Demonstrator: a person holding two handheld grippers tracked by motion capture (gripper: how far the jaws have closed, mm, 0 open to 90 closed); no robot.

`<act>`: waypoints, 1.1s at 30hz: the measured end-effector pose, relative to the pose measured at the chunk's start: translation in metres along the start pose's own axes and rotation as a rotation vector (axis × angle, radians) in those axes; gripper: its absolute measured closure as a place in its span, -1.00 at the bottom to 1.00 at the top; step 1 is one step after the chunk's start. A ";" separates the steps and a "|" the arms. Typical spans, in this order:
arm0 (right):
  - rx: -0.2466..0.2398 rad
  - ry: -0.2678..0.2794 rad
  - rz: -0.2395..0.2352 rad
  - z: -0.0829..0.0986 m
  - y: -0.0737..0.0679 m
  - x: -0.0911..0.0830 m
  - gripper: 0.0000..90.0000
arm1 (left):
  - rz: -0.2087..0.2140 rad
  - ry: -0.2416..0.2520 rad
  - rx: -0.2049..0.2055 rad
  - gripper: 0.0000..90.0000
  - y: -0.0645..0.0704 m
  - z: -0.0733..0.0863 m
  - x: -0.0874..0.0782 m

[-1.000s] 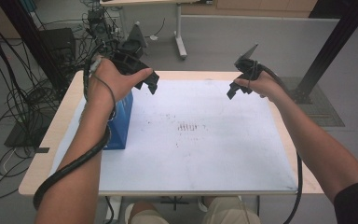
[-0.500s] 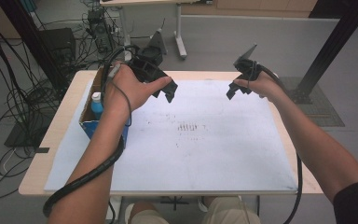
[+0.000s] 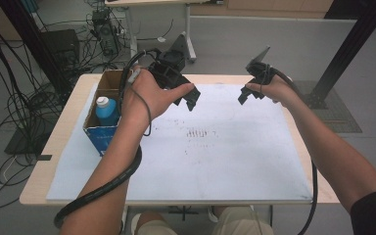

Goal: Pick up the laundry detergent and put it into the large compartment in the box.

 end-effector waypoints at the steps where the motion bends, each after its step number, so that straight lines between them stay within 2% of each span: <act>1: -0.002 0.000 -0.001 0.000 0.000 0.001 -0.90 | -0.003 -0.001 -0.001 -0.84 0.000 0.000 0.000; 15: -0.001 -0.003 0.001 -0.001 0.000 0.001 -0.90 | -0.003 -0.011 -0.002 -0.85 -0.003 -0.002 0.003; 33: 0.002 0.003 0.002 0.001 -0.001 -0.001 -0.90 | 0.005 -0.009 0.012 -0.85 0.000 -0.003 0.004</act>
Point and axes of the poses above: each handheld gripper's, and its own axes: x roughly forward along the jaws, z roughly out of its underside, y roughly to its right, the point moved 4 cm from there along x, roughly forward along the jaws, and after that the axes turned 2 degrees about z, right-handed, at the moved point
